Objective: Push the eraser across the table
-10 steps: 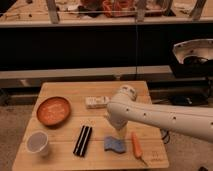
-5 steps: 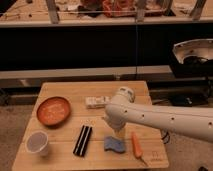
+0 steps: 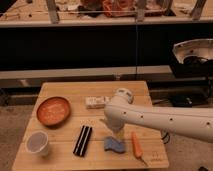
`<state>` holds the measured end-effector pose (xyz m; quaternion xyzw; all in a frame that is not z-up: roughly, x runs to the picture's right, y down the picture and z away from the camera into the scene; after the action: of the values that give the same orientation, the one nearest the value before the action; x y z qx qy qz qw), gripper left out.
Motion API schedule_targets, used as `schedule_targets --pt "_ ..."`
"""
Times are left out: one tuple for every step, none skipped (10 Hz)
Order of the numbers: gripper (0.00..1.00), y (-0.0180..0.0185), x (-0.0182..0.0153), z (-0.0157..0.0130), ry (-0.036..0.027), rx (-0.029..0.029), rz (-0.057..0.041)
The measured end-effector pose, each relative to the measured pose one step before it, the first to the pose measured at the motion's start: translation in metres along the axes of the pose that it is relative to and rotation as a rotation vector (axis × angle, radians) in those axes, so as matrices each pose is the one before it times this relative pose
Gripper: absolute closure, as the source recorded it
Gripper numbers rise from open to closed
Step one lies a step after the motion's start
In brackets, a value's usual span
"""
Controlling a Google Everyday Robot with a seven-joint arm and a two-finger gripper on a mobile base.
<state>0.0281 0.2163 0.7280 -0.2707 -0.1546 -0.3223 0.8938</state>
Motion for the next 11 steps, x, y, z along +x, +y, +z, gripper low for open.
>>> schedule_targets --pt "0.20 0.00003 -0.00146 0.00082 -0.00240 -0.00031 -0.00719" --pt "0.20 0.00013 -0.00197 0.00167 -0.00329 -0.00098 -0.01009" --pt "0.20 -0.00039 -0.00159 0.00050 -0.00167 -0.00009 -0.00658" --pt "0.20 0.00087 -0.00233 0.00121 -0.00389 -0.00093 -0.00928" --pt "0.20 0.00210 -0.00159 0.00177 -0.00393 -0.00162 -0.00594" --pt "0.20 0.00195 -0.00236 0.00240 -0.00508 -0.00086 -0.00744" --pt "0.20 0.00115 -0.00198 0.00179 -0.00325 -0.00091 -0.00646" --pt "0.20 -0.00023 -0.00152 0.00047 -0.00171 0.00035 -0.00494" --pt "0.20 -0.00030 -0.00166 0.00047 -0.00238 -0.00102 -0.00620" --pt "0.24 0.00050 -0.00175 0.00119 -0.00301 -0.00169 -0.00376" --pt "0.30 0.00115 -0.00088 0.00123 -0.00208 -0.00099 -0.00169"
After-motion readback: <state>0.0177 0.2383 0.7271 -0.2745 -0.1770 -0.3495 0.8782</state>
